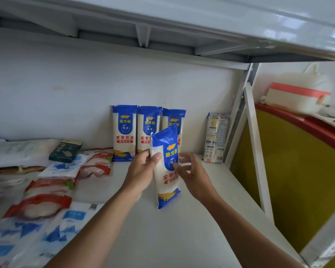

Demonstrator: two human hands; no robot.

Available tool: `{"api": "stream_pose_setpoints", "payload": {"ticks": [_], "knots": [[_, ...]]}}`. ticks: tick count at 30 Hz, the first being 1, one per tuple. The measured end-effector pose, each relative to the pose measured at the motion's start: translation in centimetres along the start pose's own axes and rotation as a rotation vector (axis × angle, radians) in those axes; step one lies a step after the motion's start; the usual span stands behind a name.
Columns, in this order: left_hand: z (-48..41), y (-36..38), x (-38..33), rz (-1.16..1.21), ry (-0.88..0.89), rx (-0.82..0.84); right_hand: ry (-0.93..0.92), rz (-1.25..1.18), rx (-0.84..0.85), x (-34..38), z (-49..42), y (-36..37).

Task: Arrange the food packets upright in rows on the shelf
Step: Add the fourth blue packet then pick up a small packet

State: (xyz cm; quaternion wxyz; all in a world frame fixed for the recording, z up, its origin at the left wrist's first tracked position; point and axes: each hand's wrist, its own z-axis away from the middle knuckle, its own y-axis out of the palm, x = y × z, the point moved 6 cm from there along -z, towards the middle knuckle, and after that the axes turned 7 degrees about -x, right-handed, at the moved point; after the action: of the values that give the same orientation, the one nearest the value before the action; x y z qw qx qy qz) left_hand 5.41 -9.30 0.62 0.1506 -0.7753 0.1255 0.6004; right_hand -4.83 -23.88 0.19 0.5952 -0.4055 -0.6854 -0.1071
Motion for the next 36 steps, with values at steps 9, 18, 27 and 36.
{"api": "stream_pose_setpoints", "payload": {"ticks": [9,18,27,36], "knots": [[-0.2,0.7,-0.7,0.236,-0.09,0.086,0.028,-0.191,0.031,0.6,0.4,-0.7],[-0.5,-0.7,-3.7,0.293,0.154,-0.081,-0.018,-0.425,-0.072,4.1,0.7,-1.0],[-0.4,-1.1,-3.0,0.48,-0.016,-0.127,0.02,-0.506,-0.13,4.4,0.5,-1.2],[-0.1,-0.6,-2.4,0.601,-0.13,-0.029,0.021,-0.478,-0.11,3.8,0.1,-1.5]]}}
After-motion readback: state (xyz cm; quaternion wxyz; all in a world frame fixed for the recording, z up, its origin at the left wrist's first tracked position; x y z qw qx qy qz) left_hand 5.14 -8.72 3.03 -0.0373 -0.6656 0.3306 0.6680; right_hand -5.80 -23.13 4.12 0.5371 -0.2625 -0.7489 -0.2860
